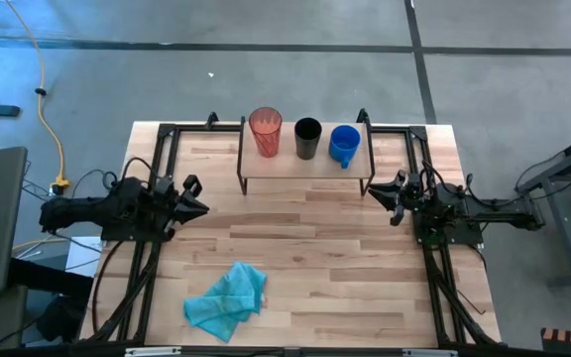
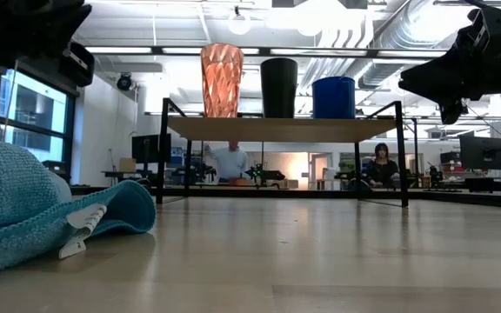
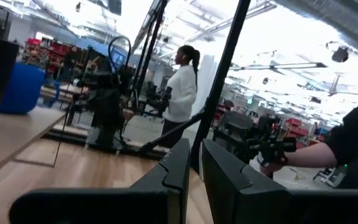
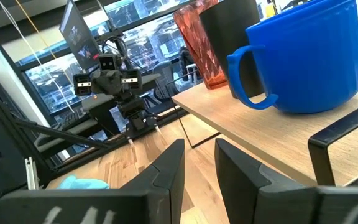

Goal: Stack small to large cups/mugs on shelf
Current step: Return to Home Position

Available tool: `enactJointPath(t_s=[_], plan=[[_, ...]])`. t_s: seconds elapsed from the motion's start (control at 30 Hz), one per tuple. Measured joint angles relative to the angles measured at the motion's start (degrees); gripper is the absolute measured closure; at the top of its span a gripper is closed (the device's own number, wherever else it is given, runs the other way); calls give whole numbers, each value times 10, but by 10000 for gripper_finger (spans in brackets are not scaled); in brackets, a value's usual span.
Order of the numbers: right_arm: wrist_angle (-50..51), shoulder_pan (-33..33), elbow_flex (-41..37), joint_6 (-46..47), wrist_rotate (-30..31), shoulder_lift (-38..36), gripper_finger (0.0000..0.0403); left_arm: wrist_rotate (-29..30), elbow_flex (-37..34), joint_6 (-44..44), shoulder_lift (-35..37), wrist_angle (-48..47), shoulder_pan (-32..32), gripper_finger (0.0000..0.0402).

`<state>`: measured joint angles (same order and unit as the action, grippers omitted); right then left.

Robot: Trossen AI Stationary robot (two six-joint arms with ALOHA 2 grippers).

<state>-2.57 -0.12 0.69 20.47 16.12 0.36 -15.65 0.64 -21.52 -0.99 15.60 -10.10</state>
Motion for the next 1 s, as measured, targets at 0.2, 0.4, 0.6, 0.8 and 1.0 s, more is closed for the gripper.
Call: enactJointPath(t_s=[0.2, 0.4, 0.6, 0.8, 1.0], plan=[[0, 0, 0, 0, 0, 0, 323, 94, -1, 40, 0, -24, 68, 369], [0, 0, 0, -2, 0, 0, 323, 108, -1, 62, 0, -48, 83, 369], [0, 0, 0, 0, 0, 0, 323, 147, -1, 61, 0, -129, 83, 369], [0, 0, 0, 1, 0, 0, 323, 178, -1, 72, 0, -145, 83, 369], [0, 0, 0, -11, 0, 0, 323, 177, -1, 82, 0, -146, 83, 369]])
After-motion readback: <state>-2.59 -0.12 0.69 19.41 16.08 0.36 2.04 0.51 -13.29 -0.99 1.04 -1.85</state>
